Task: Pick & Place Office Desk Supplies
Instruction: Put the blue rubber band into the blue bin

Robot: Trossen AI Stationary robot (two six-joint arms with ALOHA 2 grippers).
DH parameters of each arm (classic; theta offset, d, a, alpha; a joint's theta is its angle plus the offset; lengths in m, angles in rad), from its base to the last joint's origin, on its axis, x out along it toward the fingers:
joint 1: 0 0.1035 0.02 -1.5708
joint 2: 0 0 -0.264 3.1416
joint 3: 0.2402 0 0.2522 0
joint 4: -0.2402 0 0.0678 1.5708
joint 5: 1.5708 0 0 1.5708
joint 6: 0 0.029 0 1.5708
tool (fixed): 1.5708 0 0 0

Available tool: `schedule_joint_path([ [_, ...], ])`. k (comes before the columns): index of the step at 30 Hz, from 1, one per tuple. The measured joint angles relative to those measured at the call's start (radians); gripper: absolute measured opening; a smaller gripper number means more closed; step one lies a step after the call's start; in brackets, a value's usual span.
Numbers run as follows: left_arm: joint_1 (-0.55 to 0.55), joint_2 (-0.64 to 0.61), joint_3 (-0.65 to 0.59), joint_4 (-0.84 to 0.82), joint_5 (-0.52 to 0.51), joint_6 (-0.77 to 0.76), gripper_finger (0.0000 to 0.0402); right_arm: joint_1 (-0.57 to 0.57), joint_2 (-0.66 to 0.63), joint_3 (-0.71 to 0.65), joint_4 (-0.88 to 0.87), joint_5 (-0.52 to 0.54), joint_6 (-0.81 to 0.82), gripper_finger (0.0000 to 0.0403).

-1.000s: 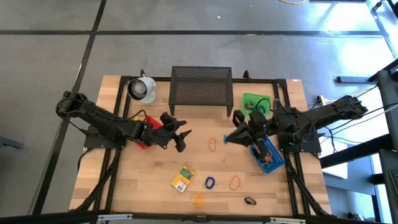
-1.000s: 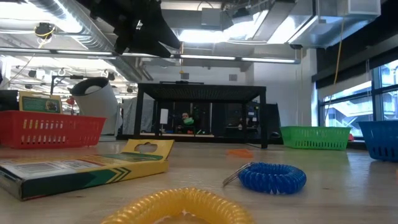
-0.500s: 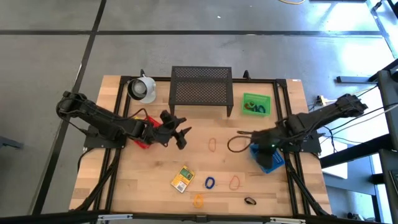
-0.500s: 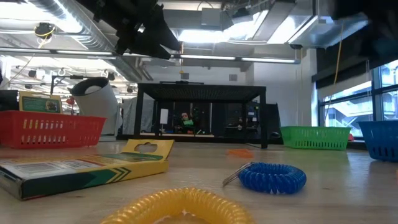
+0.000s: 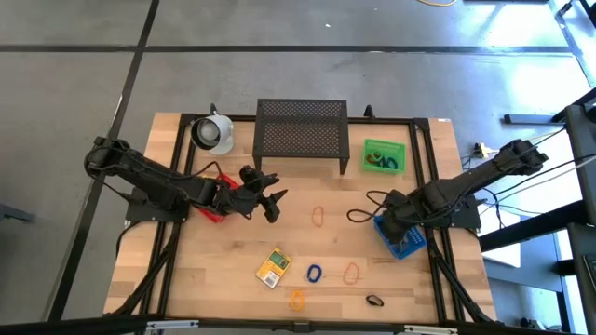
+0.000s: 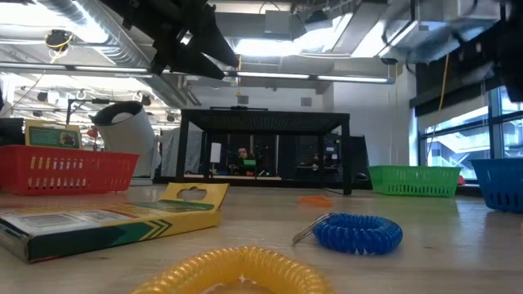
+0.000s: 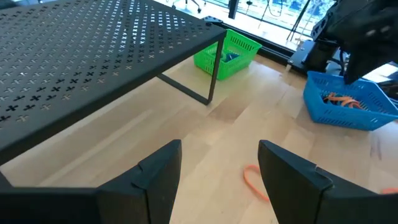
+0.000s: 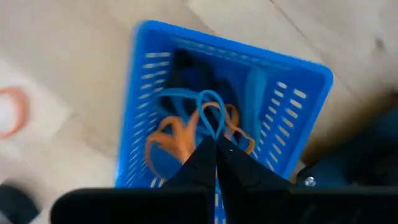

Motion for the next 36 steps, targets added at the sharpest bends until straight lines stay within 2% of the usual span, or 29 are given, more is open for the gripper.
schedule_joint_path([
  [5, 0.0, 0.0, 0.0, 0.0, 0.01, 0.0, 0.0207, 0.0, 0.0, -0.082, 0.053, -0.009, 0.156, 0.0014],
  [12, 0.001, 0.0, 0.0, 0.0, 0.037, 0.0, 0.0207, 0.0, 0.0, -0.089, 0.071, 0.026, 0.194, 0.0074],
  [20, -0.002, 0.0, 0.0, -0.027, 0.335, -0.026, 0.0207, 0.0, 0.0, -0.089, 0.07, 0.069, 0.196, 0.0173],
  [23, -0.019, 0.0, 0.0, -0.026, 0.392, -0.027, 0.0207, 0.0, 0.0, -0.089, 0.07, 0.071, 0.193, 0.0212],
  [30, -0.089, 0.0, 0.0, -0.037, 0.394, -0.01, 0.0207, 0.0, 0.0, -0.089, 0.07, 0.071, 0.189, 0.028],
  [36, -0.148, 0.005, 0.0, -0.051, 0.421, 0.175, 0.0207, 0.0, 0.0, -0.089, 0.071, 0.071, 0.185, 0.0289],
])
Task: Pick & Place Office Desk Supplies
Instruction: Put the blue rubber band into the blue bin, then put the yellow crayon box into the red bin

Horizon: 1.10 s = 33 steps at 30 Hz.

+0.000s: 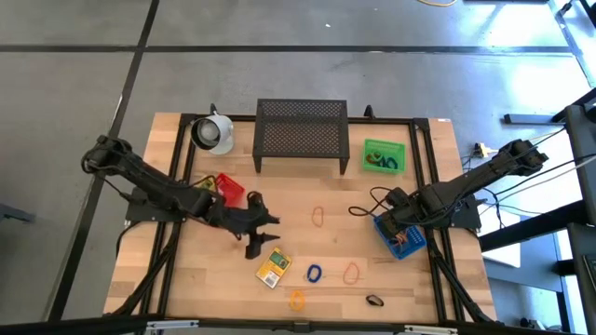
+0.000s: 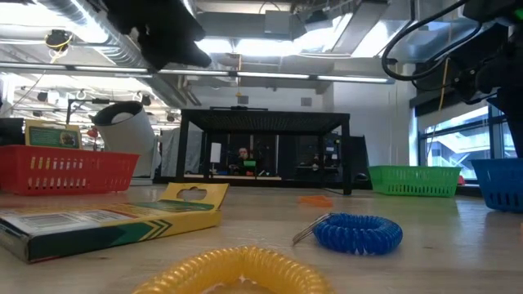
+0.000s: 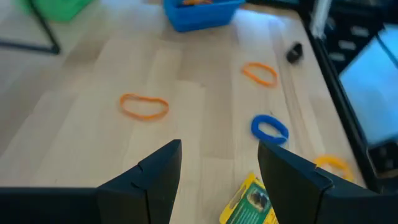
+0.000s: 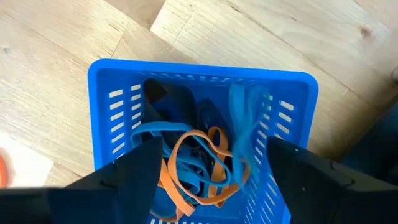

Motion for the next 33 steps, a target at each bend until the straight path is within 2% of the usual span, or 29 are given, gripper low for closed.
schedule_joint_path([
  [7, -0.013, 0.108, 0.0, 0.003, 0.099, 0.137, 0.0207, 0.0, 0.0, 0.0, 0.016, 0.0, 0.002, 0.0278],
  [11, -0.007, 0.197, 0.0, 0.031, 0.112, 0.14, 0.0207, 0.0, 0.0, 0.0, 0.031, 0.0, 0.004, 0.0276],
  [17, 0.018, 0.317, 0.0, 0.139, 0.241, 0.14, 0.0207, 0.0, 0.0, 0.0, 0.042, -0.001, 0.005, 0.0275],
  [23, 0.041, 0.403, 0.001, 0.239, 0.289, 0.14, 0.0206, 0.0, 0.0, 0.0, 0.044, -0.008, 0.004, 0.0275],
  [27, 0.054, 0.435, 0.001, 0.24, 0.348, 0.139, 0.0182, 0.0, 0.0, 0.0, 0.044, -0.008, 0.004, 0.0275],
  [30, 0.063, 0.446, 0.001, 0.239, 0.395, 0.138, 0.015, 0.0, 0.0, 0.0, 0.044, -0.008, 0.004, 0.0275],
  [33, 0.065, 0.447, 0.001, 0.239, 0.4, 0.139, 0.0113, 0.0, 0.0, 0.0, 0.044, -0.008, 0.004, 0.0275],
])
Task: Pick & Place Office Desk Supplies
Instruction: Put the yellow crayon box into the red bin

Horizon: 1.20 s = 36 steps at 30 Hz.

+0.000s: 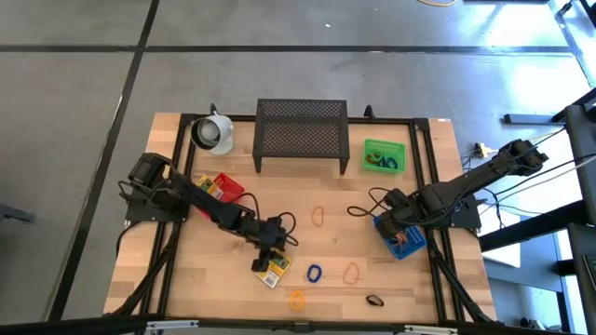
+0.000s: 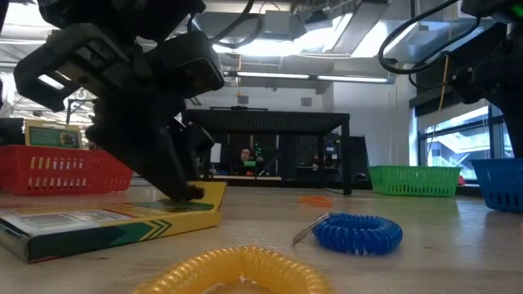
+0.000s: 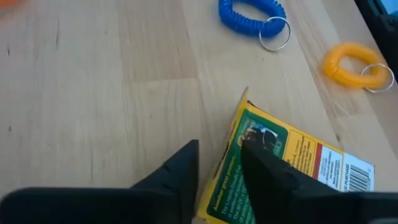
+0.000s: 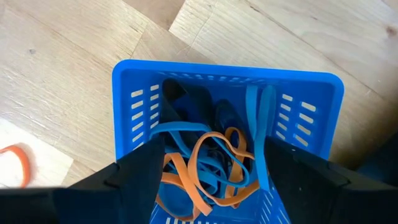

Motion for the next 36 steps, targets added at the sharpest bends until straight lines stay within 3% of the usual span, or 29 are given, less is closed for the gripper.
schedule_joint_path([
  [6, 0.0, 0.0, 0.0, -0.001, 0.017, 0.001, 0.0021, 0.0, 0.0, 0.0, 0.0, 0.0, -0.003, 0.0275],
  [8, 0.0, 0.0, 0.0, -0.001, 0.019, -0.005, 0.0007, 0.0, 0.0, 0.0, 0.0, 0.0, -0.004, 0.0275],
  [21, 0.0, -0.113, -0.001, -0.008, -0.023, -0.025, 0.0002, 0.0, 0.0, 0.043, -0.007, 0.015, -0.005, 0.0275],
  [36, 0.0, -0.38, -0.001, 0.089, -0.371, 0.227, 0.0002, 0.0, 0.0, 0.255, -0.008, 0.308, -0.138, 0.0275],
])
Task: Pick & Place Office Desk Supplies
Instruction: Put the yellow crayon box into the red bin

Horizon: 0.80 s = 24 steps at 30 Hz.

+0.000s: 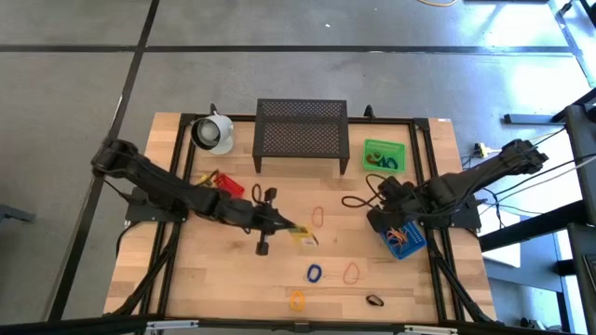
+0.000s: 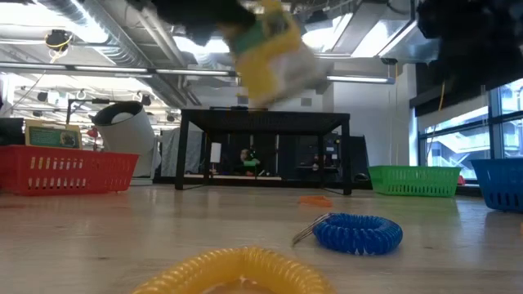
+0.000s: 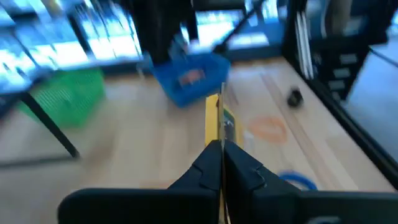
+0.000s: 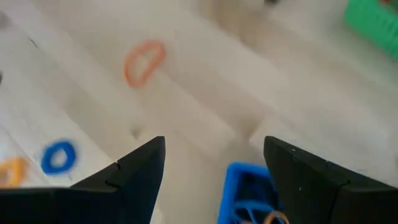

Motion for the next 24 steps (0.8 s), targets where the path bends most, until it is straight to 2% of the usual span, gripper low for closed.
schedule_joint_path([
  [8, 0.0, -0.041, 0.0, 0.263, -0.069, 0.131, 0.0001, 0.0, 0.0, 0.038, 0.078, 0.274, 0.0, 0.0275],
  [11, 0.0, -0.042, 0.0, 0.361, -0.071, 0.184, 0.0003, 0.0, 0.0, 0.038, 0.114, 0.34, 0.0, 0.0275],
  [17, -0.001, -0.042, 0.0, 0.386, -0.16, 0.175, 0.0001, 0.0, 0.0, 0.038, 0.137, 0.37, 0.0, 0.0275],
  [24, -0.011, -0.051, 0.0, 0.331, -0.383, 0.099, 0.0002, 0.0, 0.0, 0.038, 0.145, 0.37, 0.0, 0.0275],
])
